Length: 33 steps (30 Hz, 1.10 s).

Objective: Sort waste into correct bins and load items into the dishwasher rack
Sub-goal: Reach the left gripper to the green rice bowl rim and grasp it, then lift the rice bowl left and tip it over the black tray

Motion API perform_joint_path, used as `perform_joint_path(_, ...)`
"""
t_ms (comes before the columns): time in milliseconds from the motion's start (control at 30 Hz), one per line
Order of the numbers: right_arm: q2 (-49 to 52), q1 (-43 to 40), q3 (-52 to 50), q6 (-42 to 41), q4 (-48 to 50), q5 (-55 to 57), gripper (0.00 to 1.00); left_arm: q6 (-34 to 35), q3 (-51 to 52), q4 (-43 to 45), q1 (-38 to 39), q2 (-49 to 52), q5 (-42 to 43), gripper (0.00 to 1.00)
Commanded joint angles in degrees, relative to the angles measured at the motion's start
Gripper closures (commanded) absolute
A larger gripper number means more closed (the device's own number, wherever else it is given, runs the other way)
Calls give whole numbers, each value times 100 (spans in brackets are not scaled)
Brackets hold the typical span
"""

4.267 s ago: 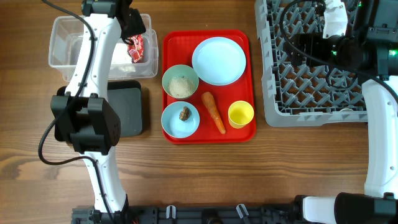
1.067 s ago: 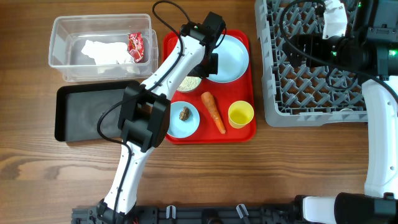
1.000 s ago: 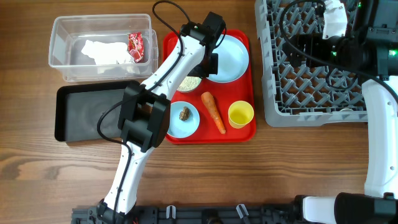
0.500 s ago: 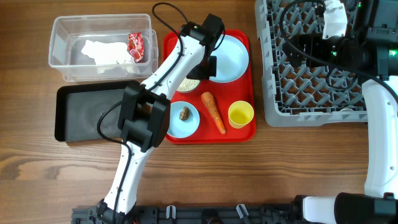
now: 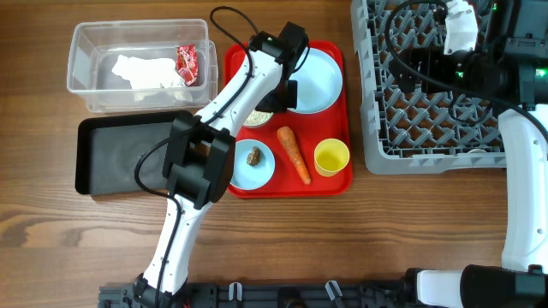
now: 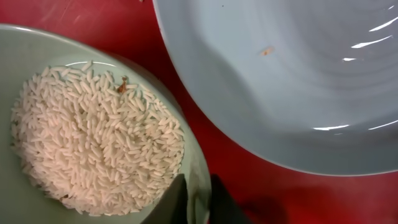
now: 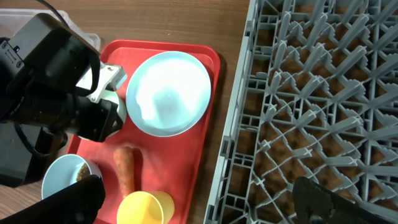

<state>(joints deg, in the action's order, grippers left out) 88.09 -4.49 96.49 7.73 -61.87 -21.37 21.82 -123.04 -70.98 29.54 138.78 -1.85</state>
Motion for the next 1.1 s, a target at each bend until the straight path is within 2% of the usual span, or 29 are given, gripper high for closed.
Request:
perform_joint_path(0,85,-9,52,-26,-70,37,0,11,48,-15,-2,74,-101,96)
perform_joint_path(367,85,-9,52,-22,-74,39,0,7,35,-101,-9,-109,-103,96)
perform_joint_path(867,85,-9,52,-20,-61,39,0,13,35,-142,-20,-1429,-103,96)
perform_joint_path(1067,85,-9,52,-22,-59,39,0,13,35,-470,-20,-1912,-105,96)
